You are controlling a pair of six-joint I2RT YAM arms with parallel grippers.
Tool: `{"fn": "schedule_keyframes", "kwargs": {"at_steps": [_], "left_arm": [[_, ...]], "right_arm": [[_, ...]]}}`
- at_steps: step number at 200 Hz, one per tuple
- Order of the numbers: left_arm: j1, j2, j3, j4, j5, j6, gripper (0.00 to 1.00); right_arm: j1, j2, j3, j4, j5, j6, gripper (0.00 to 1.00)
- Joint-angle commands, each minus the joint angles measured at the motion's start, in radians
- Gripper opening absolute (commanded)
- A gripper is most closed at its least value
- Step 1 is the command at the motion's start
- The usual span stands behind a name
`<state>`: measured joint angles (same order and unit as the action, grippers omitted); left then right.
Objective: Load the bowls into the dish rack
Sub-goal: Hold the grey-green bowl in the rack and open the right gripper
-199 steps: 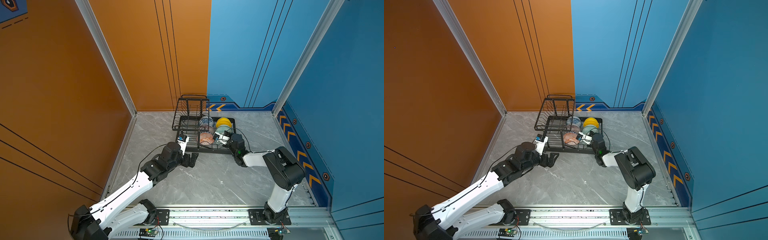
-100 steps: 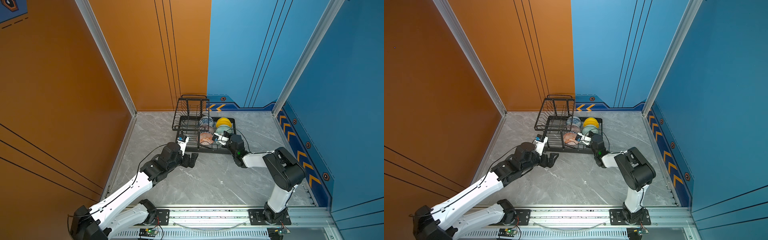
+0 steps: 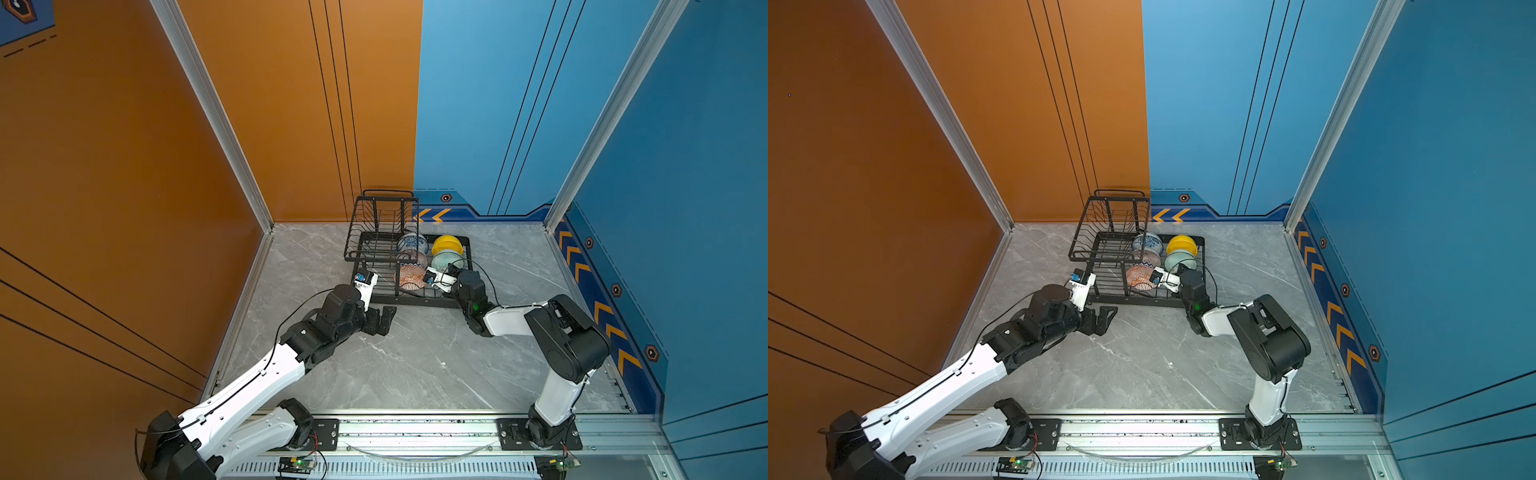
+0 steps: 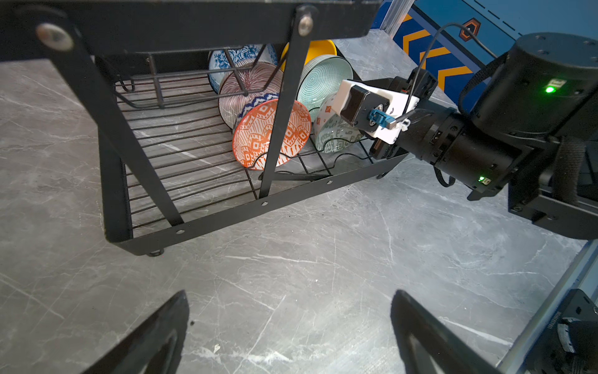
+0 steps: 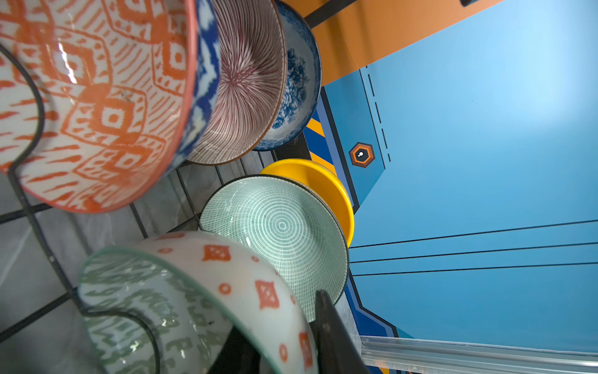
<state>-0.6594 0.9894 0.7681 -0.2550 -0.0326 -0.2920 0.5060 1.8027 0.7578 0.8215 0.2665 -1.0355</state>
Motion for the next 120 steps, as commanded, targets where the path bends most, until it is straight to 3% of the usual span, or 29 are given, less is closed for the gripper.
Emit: {"fn": "schedule_keyframes", "kwargs": {"at_steps": [1,37,120], "left_arm": [[0.012,0.003,0.003,-0.004,0.010,-0.003,0.98],[0.012,0.001,0.002,-0.004,0.008,-0.004,0.98],[0.011,-0.002,-0.004,-0.008,0.003,-0.004,0.98]], "right_arm": [[0.025,0.013,-0.021,-0.102,-0.032,0.034,0.33],[0.022,0.012,-0.019,-0.106,-0.040,0.036,0.42],[0.013,0.001,-0.012,-0.126,-0.055,0.049,0.53]]}}
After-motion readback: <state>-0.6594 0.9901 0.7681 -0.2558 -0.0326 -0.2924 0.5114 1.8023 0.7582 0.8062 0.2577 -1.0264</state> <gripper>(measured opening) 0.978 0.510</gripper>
